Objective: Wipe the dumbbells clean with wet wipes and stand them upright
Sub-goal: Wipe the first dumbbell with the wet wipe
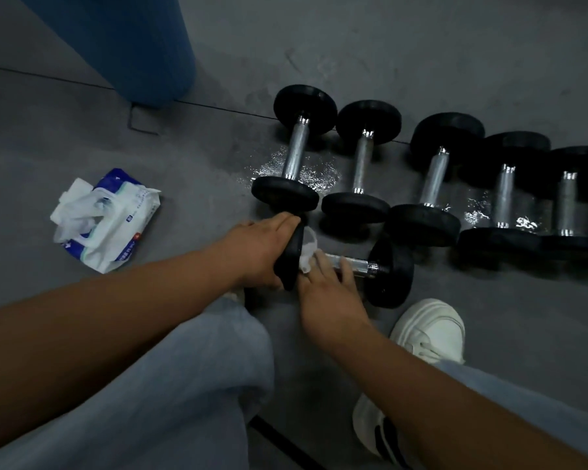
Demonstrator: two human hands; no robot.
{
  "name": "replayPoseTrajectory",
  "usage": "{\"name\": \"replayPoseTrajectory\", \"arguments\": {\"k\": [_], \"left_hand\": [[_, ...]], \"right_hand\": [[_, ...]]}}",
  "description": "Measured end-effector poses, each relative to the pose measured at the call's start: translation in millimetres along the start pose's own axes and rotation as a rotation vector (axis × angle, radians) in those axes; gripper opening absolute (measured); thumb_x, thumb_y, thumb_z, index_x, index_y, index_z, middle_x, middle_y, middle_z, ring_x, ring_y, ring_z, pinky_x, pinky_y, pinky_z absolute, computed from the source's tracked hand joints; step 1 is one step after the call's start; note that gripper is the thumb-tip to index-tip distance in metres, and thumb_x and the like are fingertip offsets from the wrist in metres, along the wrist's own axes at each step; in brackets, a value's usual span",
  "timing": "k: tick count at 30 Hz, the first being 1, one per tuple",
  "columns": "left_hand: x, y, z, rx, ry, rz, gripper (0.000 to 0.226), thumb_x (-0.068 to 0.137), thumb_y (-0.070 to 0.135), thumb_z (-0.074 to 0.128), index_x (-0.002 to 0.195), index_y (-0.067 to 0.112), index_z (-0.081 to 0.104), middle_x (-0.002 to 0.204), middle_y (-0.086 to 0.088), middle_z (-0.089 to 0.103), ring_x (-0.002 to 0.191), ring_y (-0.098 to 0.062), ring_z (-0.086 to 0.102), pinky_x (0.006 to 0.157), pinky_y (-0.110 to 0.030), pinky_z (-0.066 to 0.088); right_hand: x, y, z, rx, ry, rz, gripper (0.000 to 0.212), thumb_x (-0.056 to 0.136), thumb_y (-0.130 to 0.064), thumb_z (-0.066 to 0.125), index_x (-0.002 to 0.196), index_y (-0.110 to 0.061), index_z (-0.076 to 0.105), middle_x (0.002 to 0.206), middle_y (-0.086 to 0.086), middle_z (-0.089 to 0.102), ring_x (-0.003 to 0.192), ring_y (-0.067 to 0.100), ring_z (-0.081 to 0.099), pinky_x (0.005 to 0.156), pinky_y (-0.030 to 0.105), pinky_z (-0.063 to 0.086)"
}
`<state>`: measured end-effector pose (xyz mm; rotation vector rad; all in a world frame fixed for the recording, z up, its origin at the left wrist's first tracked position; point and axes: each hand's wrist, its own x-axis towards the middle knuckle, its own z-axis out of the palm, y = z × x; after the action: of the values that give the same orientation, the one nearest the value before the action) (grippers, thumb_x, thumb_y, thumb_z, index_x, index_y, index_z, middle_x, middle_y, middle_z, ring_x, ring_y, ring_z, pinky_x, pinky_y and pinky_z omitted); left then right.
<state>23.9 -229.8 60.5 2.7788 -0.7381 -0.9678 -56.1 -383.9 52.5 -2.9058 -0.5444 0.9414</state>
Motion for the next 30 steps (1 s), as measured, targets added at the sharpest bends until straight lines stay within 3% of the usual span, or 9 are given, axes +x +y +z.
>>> {"name": "replayPoseTrajectory", "arguments": {"k": [2, 4, 6, 8, 11, 16, 20, 27, 30], "left_hand": [[6.4, -3.2, -4.6, -0.004, -0.028, -0.006, 0.125, 0.065, 0.053, 0.084, 0.156, 0.019, 0.006, 0.162, 0.004, 0.015, 0.14, -0.022, 0.037, 0.104, -0.037, 0.039], [9.3, -5.6, -6.5, -0.01, -0.063, -0.011, 0.126, 0.065, 0.053, 0.084, 0.156, 0.019, 0.004, 0.162, 0.004, 0.014, 0.14, -0.022, 0.037, 0.103, -0.037, 0.04], [8.9, -6.9, -4.7, -0.025, -0.07, -0.006, 0.124, 0.066, 0.052, 0.084, 0.156, 0.019, 0.004, 0.161, 0.004, 0.014, 0.138, -0.022, 0.039, 0.099, -0.036, 0.041], [8.5, -8.4, -1.3, -0.036, -0.049, 0.003, 0.123, 0.066, 0.051, 0.084, 0.155, 0.02, 0.006, 0.159, 0.004, 0.018, 0.135, -0.023, 0.043, 0.095, -0.034, 0.042], [10.3, -10.7, -0.7, -0.033, -0.022, 0.02, 0.123, 0.064, 0.053, 0.084, 0.155, 0.019, 0.008, 0.159, 0.003, 0.02, 0.134, -0.023, 0.044, 0.096, -0.034, 0.041], [8.8, -9.2, -1.7, -0.051, -0.046, 0.022, 0.125, 0.065, 0.051, 0.084, 0.156, 0.019, 0.005, 0.16, 0.004, 0.015, 0.136, -0.022, 0.041, 0.101, -0.035, 0.04], [8.3, -8.4, -3.3, -0.048, -0.058, 0.015, 0.127, 0.066, 0.051, 0.084, 0.157, 0.018, 0.002, 0.163, 0.001, 0.01, 0.139, -0.024, 0.038, 0.104, -0.034, 0.038], [6.8, -7.3, -2.0, -0.052, -0.058, 0.014, 0.125, 0.066, 0.051, 0.083, 0.156, 0.018, 0.003, 0.162, 0.002, 0.012, 0.136, -0.025, 0.042, 0.101, -0.034, 0.039], [8.1, -7.3, -5.9, -0.045, -0.044, 0.004, 0.125, 0.064, 0.052, 0.084, 0.156, 0.019, 0.005, 0.161, 0.002, 0.016, 0.135, -0.024, 0.043, 0.101, -0.035, 0.04]], "right_hand": [[15.8, 4.3, -6.5, 0.105, 0.066, 0.038, 0.053, 0.087, -0.02, 0.04, 0.14, -0.016, 0.041, 0.153, 0.006, 0.03, 0.146, 0.02, 0.011, 0.116, 0.051, 0.001], [18.8, 4.2, -1.8, 0.285, 0.178, 0.075, 0.037, 0.081, -0.014, 0.047, 0.117, -0.018, 0.057, 0.132, 0.003, 0.052, 0.136, 0.018, 0.034, 0.115, 0.044, 0.009], [14.9, 5.3, 4.0, 0.413, 0.296, 0.088, 0.02, 0.076, -0.01, 0.049, 0.09, -0.021, 0.059, 0.101, 0.0, 0.061, 0.113, 0.019, 0.053, 0.11, 0.037, 0.018], [27.3, 12.0, -3.0, 0.428, 0.381, 0.133, 0.019, 0.074, -0.009, 0.055, 0.088, -0.021, 0.055, 0.084, 0.0, 0.061, 0.093, 0.023, 0.058, 0.099, 0.037, 0.031], [55.4, 15.5, -16.3, 0.316, 0.324, 0.21, 0.02, 0.085, -0.016, 0.051, 0.104, -0.02, 0.054, 0.096, 0.004, 0.064, 0.1, 0.027, 0.055, 0.092, 0.04, 0.033], [16.9, -3.8, 12.8, 0.156, 0.18, 0.197, 0.067, 0.084, -0.026, 0.014, 0.147, -0.012, 0.033, 0.151, 0.003, 0.038, 0.141, 0.023, 0.03, 0.113, 0.051, 0.018], [44.1, 12.1, -0.2, 0.135, 0.077, 0.161, 0.069, 0.089, -0.031, 0.048, 0.15, -0.015, 0.021, 0.152, 0.0, 0.033, 0.146, 0.023, 0.016, 0.115, 0.052, 0.007], [22.8, 7.4, 2.1, 0.121, 0.12, 0.121, 0.064, 0.092, -0.029, 0.046, 0.15, -0.016, 0.024, 0.155, -0.001, 0.029, 0.145, 0.02, 0.02, 0.115, 0.051, 0.009], [52.6, 15.9, -10.7, 0.156, 0.016, 0.189, 0.057, 0.095, -0.026, 0.041, 0.149, -0.017, 0.025, 0.153, 0.001, 0.032, 0.146, 0.02, 0.016, 0.116, 0.051, 0.005]]}}
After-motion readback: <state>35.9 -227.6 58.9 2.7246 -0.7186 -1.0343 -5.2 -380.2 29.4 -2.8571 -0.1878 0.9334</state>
